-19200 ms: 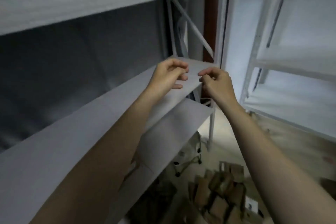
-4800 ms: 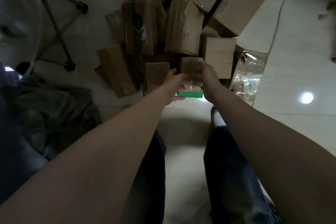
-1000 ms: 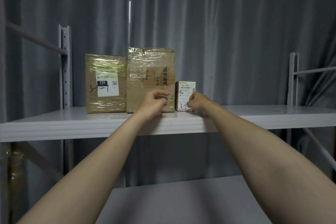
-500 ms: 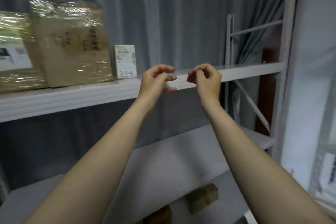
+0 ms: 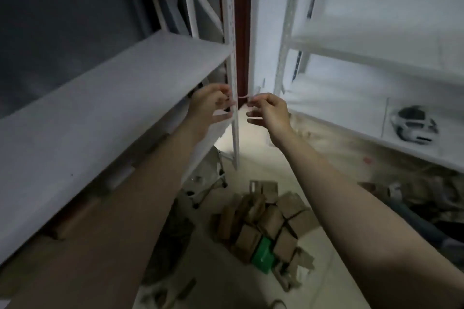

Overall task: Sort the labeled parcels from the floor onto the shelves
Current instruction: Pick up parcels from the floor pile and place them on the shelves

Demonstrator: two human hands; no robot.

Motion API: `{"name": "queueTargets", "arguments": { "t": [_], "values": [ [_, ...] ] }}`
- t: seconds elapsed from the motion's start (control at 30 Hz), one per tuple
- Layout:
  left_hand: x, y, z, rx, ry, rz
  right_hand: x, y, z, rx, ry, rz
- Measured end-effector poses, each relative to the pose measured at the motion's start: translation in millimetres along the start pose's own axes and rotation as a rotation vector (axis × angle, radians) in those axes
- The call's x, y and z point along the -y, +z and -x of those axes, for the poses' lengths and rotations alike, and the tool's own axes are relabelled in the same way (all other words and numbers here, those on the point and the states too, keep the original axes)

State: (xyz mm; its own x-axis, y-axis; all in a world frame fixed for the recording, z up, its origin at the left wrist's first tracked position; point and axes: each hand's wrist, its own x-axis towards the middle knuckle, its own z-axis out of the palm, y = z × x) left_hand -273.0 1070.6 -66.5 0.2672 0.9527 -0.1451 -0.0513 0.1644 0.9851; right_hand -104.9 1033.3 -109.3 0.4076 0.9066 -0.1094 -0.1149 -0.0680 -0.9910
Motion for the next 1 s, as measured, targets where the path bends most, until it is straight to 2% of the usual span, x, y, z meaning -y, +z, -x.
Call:
{"name": "queueTargets", "arguments": {
  "t": [0.2,0.3,0.47,0.67,0.77,0.9,0.97,1.0],
  "values": [
    [203.4,59.5,-43.7,-0.001,-0.532,0.062,-176.8,-124.6,-13.7,-0.132,0.410,0.152],
    [306.6,77.4,-52.1,0.012,-0.740,-0.038,-265.1,-170.6,-4.9,-0.234,0.585,0.173],
    [477.2,100.6,-66.9,0.098,-0.950,-0.296,-412.2,-220.0,12.5,-0.371,0.817,0.143],
    [672.3,120.9,-81.9,0.337,-1.119,-0.497,-592.3,-246.9,20.1,-0.446,0.992,0.173],
    [755.3,122.0,-86.9,0.449,-1.130,-0.593,-669.5,-259.4,15.5,-0.432,1.081,0.147],
    [860.6,122.7,-94.2,0.437,-1.193,-0.590,-767.5,-279.3,-1.4,-0.387,1.096,0.177],
    [893.1,125.8,-100.7,0.412,-1.123,-0.631,-793.6,-285.0,-12.4,-0.377,1.074,0.196],
    [911.7,130.1,-104.4,0.458,-1.050,-0.695,-810.2,-289.1,-18.3,-0.382,1.068,0.194]
  ]
}}
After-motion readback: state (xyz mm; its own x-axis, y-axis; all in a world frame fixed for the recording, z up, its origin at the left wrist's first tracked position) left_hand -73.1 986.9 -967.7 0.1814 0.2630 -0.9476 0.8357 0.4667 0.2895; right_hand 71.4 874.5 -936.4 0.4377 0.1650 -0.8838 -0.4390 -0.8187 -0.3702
